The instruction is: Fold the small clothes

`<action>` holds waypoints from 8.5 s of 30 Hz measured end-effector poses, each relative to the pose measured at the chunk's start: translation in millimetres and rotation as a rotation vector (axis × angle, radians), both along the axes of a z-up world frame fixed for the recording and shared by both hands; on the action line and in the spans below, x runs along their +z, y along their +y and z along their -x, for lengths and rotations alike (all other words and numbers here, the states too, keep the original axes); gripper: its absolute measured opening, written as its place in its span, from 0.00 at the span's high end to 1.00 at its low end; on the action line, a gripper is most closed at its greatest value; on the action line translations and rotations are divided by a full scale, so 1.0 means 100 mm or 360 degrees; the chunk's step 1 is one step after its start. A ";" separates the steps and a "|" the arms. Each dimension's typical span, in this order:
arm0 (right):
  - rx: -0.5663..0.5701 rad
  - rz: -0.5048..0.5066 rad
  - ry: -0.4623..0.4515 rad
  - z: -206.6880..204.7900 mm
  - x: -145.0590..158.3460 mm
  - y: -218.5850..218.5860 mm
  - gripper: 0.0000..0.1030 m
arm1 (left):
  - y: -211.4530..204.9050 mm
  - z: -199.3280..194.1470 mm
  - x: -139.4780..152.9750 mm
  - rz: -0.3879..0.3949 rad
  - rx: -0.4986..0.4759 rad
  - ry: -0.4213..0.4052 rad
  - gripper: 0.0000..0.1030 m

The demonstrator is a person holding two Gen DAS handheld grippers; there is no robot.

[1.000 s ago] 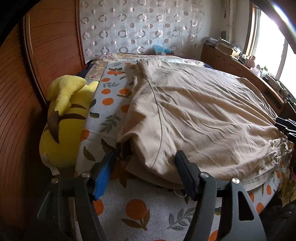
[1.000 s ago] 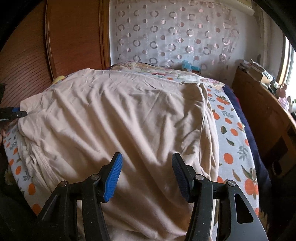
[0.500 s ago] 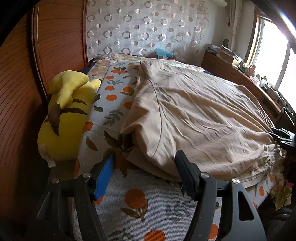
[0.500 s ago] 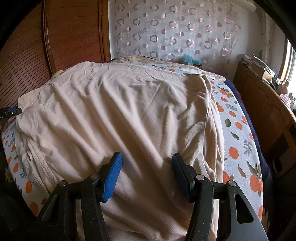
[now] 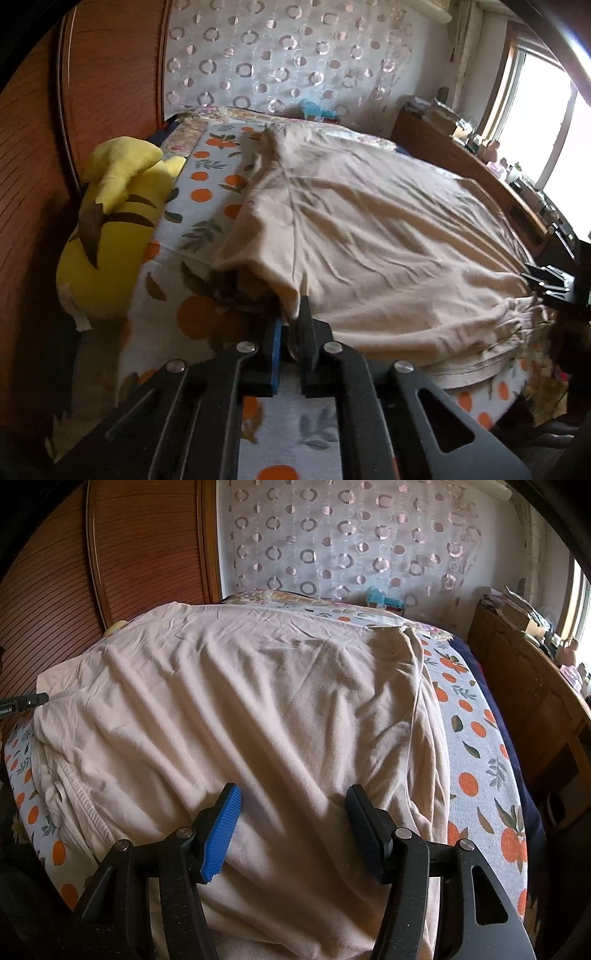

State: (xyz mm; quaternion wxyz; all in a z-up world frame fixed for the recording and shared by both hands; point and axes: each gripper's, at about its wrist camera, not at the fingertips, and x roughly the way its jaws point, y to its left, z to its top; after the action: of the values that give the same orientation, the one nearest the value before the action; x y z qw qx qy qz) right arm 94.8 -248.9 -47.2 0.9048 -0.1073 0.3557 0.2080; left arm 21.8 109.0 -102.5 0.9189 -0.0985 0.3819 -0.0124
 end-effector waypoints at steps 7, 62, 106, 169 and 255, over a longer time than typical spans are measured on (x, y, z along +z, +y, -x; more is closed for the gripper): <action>0.0001 -0.0007 0.0003 0.00 0.00 -0.01 0.40 | -0.21 0.14 0.39 0.0028 -0.0040 -0.0259 0.94; -0.0098 -0.0156 -0.0193 0.67 0.52 -0.53 0.39 | -2.08 -0.47 1.19 0.0069 -0.0809 -0.0393 0.25; -0.0064 -0.0087 -0.0185 0.46 0.63 -0.57 0.46 | -1.38 -0.34 0.75 -0.0048 -0.0437 -0.0359 0.25; -0.0241 0.0217 -0.0077 -2.52 0.61 0.29 0.94 | -1.05 -0.21 0.59 -0.0028 -0.0355 -0.0305 0.25; -0.0346 -0.0126 -0.0009 0.41 -0.06 -1.07 0.94 | -2.01 -0.21 0.22 -0.0012 -0.0775 -0.0014 0.53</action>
State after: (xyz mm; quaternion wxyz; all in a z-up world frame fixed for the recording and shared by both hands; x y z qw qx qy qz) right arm 53.8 -355.8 -52.9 0.9265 -0.0328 0.3543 0.1221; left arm 42.9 -92.5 -80.8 0.8908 0.0000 0.3903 -0.2326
